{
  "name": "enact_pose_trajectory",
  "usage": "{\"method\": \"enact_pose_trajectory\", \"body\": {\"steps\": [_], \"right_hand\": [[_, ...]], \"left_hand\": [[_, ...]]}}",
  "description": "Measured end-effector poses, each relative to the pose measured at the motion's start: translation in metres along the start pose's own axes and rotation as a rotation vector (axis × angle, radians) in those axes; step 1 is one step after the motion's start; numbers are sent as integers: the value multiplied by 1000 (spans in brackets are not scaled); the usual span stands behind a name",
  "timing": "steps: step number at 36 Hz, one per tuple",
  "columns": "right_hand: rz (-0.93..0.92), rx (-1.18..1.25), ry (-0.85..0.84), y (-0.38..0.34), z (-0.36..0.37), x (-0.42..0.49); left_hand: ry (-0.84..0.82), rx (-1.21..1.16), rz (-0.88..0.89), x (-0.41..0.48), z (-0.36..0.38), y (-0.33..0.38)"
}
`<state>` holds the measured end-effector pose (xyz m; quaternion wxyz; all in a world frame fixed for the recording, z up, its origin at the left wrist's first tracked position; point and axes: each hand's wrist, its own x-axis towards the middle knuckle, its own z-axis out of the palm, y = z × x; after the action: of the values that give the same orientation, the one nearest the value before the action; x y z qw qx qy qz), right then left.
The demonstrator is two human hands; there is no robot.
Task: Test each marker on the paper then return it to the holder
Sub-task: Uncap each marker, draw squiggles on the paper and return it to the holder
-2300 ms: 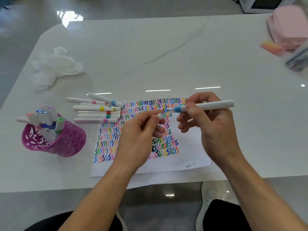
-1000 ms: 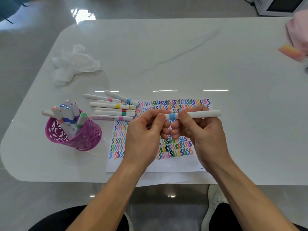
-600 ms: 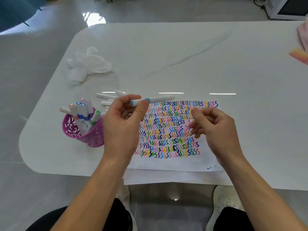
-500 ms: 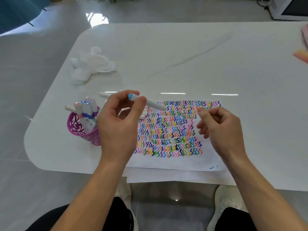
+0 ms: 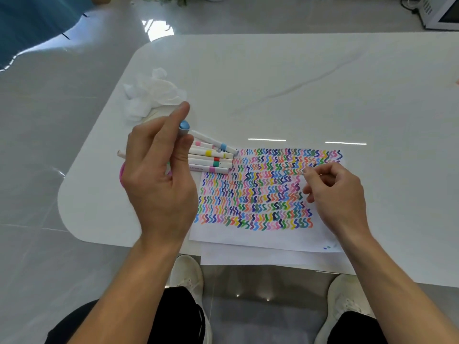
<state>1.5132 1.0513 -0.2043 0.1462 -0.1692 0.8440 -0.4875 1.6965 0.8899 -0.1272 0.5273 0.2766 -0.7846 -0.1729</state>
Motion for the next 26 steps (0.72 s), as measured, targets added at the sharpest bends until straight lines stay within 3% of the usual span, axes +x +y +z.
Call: {"method": "enact_pose_trajectory", "body": {"steps": [19,26], "right_hand": [[-5,-12,-9,-6,7,-1],[-9,-11,-12,-6,9,0]], "left_hand": [[-196,285,-342,-7,-19,-25],[-232,309,-362,-7,-19,-23]]}}
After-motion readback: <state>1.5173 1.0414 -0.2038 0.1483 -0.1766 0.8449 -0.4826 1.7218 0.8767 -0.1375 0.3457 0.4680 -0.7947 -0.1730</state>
